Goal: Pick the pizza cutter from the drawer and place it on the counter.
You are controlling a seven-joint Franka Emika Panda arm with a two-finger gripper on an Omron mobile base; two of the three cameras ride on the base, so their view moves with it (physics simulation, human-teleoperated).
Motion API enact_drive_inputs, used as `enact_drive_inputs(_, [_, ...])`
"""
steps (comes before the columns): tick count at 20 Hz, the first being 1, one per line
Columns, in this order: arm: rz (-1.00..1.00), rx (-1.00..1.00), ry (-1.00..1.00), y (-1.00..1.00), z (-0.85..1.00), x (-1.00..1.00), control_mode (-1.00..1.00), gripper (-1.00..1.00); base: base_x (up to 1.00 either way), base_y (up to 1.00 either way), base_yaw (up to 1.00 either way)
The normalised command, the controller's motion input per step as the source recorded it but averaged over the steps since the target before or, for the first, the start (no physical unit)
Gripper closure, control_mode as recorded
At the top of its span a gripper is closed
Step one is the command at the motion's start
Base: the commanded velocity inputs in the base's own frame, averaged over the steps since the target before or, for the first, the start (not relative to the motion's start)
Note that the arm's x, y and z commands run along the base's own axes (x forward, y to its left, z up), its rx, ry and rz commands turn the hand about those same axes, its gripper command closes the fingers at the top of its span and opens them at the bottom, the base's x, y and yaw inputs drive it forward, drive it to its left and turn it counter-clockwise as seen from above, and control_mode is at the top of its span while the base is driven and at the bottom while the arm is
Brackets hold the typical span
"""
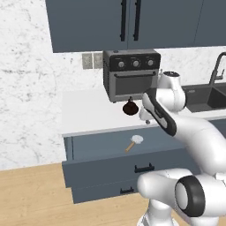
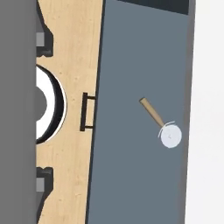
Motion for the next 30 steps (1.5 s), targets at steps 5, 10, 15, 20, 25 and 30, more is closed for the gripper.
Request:
enact_drive_inputs(5, [0.00, 0.00, 0.13, 0.00, -0.68, 0.00, -1.00, -1.00, 0.00, 0.00, 0.00])
enact_drive_inputs(10, [0.00, 0.00, -0.04, 0.00, -0.21, 0.12, -1.00, -1.00, 0.00, 0.00, 0.00])
enact_drive_inputs(15, [0.00, 0.00, -0.01, 0.01, -0.38, 0.36, -1.00, -1.00, 0.00, 0.00, 0.00])
enact_drive_inputs(20, [0.00, 0.00, 0.01, 0.15, -0.56, 0.45, -1.00, -1.00, 0.00, 0.00, 0.00])
enact_drive_inputs(25, [0.00, 0.00, 0.04, 0.07, -0.52, 0.42, -1.00, -1.00, 0.00, 0.00, 0.00])
enact_drive_inputs(30, [0.00, 0.00, 0.04, 0.00, -0.52, 0.07, -1.00, -1.00, 0.00, 0.00, 0.00])
